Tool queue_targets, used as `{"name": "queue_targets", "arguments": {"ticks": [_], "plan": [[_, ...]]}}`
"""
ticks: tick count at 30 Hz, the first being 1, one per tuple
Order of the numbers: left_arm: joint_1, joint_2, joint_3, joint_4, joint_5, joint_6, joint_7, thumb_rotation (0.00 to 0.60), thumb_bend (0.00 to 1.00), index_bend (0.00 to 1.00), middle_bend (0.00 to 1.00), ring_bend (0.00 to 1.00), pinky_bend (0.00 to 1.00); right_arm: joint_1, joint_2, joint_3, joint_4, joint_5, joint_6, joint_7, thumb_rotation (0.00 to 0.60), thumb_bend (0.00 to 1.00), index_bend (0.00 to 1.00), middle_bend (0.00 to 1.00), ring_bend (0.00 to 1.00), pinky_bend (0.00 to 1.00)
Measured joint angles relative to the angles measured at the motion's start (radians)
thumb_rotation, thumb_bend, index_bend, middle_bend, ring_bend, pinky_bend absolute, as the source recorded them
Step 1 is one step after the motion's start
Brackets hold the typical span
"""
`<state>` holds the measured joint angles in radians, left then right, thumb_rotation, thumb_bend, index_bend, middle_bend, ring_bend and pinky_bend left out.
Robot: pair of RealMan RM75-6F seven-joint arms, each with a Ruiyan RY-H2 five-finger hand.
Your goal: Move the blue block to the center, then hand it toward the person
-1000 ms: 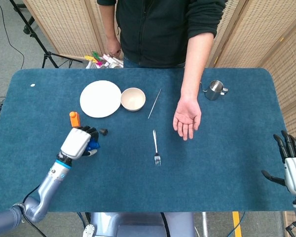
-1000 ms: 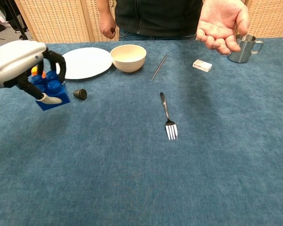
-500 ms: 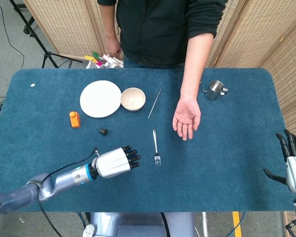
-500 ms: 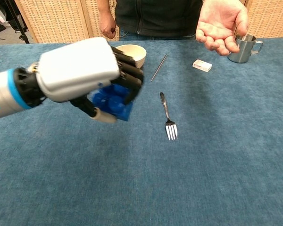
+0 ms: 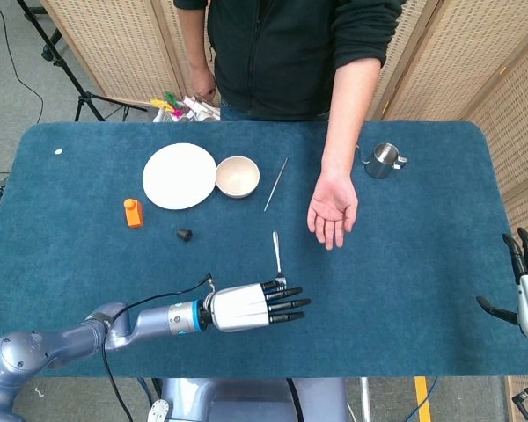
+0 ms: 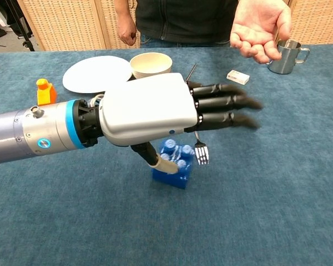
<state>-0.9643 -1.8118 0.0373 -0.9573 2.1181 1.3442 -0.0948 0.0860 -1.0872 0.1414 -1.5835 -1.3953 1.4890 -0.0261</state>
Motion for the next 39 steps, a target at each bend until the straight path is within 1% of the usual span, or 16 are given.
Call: {"name": "queue_targets", "arguments": {"ticks": [3,6,10,15,16,19,21,25,28,30,31,33,39], "plan": [[0.004,0.02,0.0,-0.038,-0.008,0.028,0.013,0.6,0.0,0.0,0.0,0.0,0.28,-0.002,0.001,-0.003,-0.005,-0.008,0.005,-0.004,0.6,0.0,0.0,0.0,0.0,0.0],[0.022,0.064,-0.003,-0.104,-0.031,0.048,0.036,0.6,0.0,0.0,0.0,0.0,0.28,-0.004,0.002,-0.007,-0.01,-0.014,0.008,-0.008,0.6,0.0,0.0,0.0,0.0,0.0],[0.074,0.156,0.0,-0.183,-0.081,0.096,0.039,0.6,0.0,0.0,0.0,0.0,0.27,-0.004,0.001,-0.009,-0.009,-0.016,0.008,-0.011,0.6,0.0,0.0,0.0,0.0,0.0],[0.182,0.293,0.02,-0.227,-0.152,0.187,0.003,0.6,0.0,0.0,0.0,0.0,0.23,-0.003,-0.002,-0.009,-0.01,-0.015,0.006,-0.021,0.6,0.0,0.0,0.0,0.0,0.0],[0.213,0.322,0.026,-0.227,-0.171,0.213,-0.016,0.6,0.0,0.0,0.0,0.0,0.23,-0.003,-0.004,-0.01,-0.01,-0.015,0.006,-0.026,0.6,0.0,0.0,0.0,0.0,0.0],[0.287,0.369,0.039,-0.204,-0.223,0.274,-0.077,0.6,0.0,0.0,0.0,0.0,0.22,-0.001,-0.009,-0.012,-0.011,-0.017,0.004,-0.04,0.6,0.0,0.0,0.0,0.0,0.0],[0.329,0.382,0.042,-0.171,-0.254,0.3,-0.115,0.6,0.0,0.0,0.0,0.0,0.2,0.0,-0.013,-0.015,-0.01,-0.02,0.003,-0.052,0.6,0.0,0.0,0.0,0.0,0.0],[0.407,0.399,0.041,-0.071,-0.341,0.332,-0.243,0.6,0.0,0.0,0.0,0.0,0.15,0.002,-0.026,-0.019,-0.009,-0.025,0.004,-0.08,0.6,0.0,0.0,0.0,0.0,0.0],[0.463,0.42,0.039,-0.028,-0.428,0.314,-0.351,0.6,0.0,0.0,0.0,0.0,0.07,0.003,-0.032,-0.025,-0.01,-0.038,0.007,-0.094,0.6,0.0,0.0,0.0,0.0,0.0],[0.49,0.448,0.039,-0.028,-0.481,0.276,-0.389,0.6,0.0,0.0,0.0,0.0,0.02,0.003,-0.033,-0.03,-0.01,-0.05,0.01,-0.098,0.6,0.0,0.0,0.0,0.0,0.0],[0.506,0.473,0.038,-0.041,-0.513,0.245,-0.402,0.6,0.0,0.0,0.0,0.0,0.01,0.003,-0.033,-0.034,-0.011,-0.059,0.011,-0.099,0.6,0.0,0.0,0.0,0.0,0.0],[0.527,0.513,0.034,-0.082,-0.553,0.203,-0.411,0.6,0.0,0.0,0.0,0.0,0.0,0.002,-0.032,-0.042,-0.014,-0.075,0.013,-0.101,0.6,0.0,0.0,0.0,0.0,0.0],[0.596,0.662,0.012,-0.308,-0.663,0.151,-0.403,0.6,0.0,0.0,0.0,0.0,0.0,0.003,-0.025,-0.088,-0.017,-0.147,0.002,-0.116,0.6,0.0,0.0,0.0,0.0,0.0]]}}
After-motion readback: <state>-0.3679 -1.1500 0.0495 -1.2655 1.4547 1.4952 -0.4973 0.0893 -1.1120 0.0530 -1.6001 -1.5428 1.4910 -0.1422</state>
